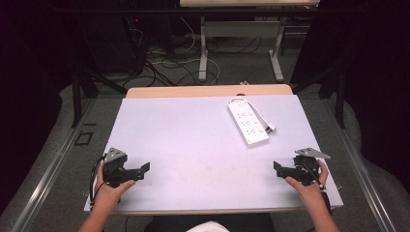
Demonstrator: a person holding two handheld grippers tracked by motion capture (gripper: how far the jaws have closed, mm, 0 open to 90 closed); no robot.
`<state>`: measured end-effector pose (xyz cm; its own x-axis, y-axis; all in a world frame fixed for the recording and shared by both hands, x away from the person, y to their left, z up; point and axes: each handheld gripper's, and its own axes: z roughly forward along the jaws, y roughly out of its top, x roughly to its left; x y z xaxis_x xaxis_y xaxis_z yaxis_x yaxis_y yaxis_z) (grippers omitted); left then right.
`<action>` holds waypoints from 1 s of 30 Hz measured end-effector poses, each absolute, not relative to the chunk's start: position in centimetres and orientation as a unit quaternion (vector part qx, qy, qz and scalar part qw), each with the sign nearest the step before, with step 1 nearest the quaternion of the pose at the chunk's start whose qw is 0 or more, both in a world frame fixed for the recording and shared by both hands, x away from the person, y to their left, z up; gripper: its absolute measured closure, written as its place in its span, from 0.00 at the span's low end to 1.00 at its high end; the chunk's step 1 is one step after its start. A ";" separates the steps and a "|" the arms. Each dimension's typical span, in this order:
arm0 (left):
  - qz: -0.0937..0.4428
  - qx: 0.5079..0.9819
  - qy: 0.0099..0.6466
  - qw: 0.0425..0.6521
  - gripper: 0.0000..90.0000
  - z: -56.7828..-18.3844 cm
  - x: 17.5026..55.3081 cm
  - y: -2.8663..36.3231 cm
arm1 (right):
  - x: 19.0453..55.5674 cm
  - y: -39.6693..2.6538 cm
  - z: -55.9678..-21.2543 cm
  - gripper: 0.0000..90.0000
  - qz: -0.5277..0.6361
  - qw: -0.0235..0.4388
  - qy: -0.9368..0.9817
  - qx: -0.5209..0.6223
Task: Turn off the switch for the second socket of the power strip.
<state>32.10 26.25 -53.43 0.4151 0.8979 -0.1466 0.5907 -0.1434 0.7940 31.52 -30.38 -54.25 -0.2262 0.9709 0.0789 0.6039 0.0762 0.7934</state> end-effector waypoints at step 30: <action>0.199 0.741 0.491 0.413 0.03 -53.1 30.4 25.0 | 34.9 -27.0 -51.0 0.17 0.358 0.223 0.728 0.540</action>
<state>30.40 25.02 -53.06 0.4396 0.8914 -0.1104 0.5632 -0.1778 0.8069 34.94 -26.99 -50.99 -0.3165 0.9465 0.0627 0.6267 0.1590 0.7629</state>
